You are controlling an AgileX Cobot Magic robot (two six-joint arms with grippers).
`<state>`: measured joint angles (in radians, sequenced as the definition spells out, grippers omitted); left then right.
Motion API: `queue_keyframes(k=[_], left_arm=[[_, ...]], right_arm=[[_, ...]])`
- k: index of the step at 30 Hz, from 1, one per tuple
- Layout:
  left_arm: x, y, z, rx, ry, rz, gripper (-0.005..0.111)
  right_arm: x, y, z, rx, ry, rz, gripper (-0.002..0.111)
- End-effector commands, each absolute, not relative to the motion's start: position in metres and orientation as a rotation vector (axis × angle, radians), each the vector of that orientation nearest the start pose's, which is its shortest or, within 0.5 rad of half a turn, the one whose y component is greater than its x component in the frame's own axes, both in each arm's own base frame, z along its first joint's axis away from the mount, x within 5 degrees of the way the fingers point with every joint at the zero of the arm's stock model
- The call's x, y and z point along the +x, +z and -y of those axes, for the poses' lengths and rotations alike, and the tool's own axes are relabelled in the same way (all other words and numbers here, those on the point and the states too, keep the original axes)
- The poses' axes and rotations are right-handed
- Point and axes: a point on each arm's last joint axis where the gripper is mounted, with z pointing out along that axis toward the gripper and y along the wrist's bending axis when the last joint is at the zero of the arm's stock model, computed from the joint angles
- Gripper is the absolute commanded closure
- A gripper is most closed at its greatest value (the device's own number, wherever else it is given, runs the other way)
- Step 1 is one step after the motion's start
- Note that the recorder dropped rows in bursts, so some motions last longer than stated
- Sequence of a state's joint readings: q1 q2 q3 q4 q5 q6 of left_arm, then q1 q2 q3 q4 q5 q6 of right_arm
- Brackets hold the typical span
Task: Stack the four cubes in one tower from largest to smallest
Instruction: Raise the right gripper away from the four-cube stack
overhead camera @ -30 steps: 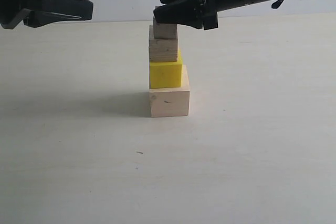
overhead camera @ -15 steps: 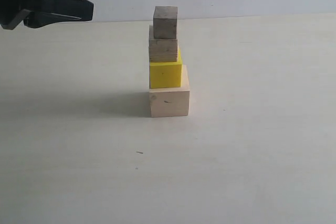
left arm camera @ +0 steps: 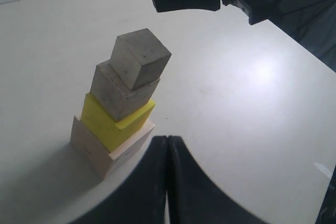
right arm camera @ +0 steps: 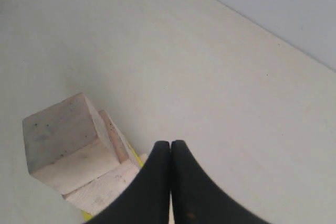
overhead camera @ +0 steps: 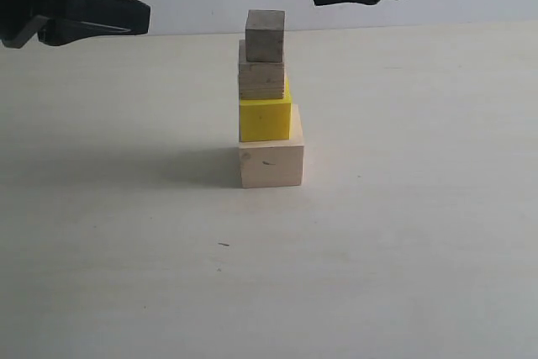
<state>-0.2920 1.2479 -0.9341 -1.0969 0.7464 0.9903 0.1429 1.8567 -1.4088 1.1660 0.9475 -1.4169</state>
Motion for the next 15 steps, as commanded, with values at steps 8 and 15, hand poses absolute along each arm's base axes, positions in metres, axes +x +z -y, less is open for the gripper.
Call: queue_keyframes(k=[8, 15], left_arm=[[0.227, 0.328, 0.125, 0.687, -0.872, -2.052, 0.107], [0.228, 0.328, 0.125, 0.679, -0.868, -2.049, 0.107]], right_arm=[[0.376, 0.269, -0.123, -1.060, 0.896, -2.036, 0.108], [0.372, 0.268, -0.141, -1.091, 0.915, -2.021, 0.108]])
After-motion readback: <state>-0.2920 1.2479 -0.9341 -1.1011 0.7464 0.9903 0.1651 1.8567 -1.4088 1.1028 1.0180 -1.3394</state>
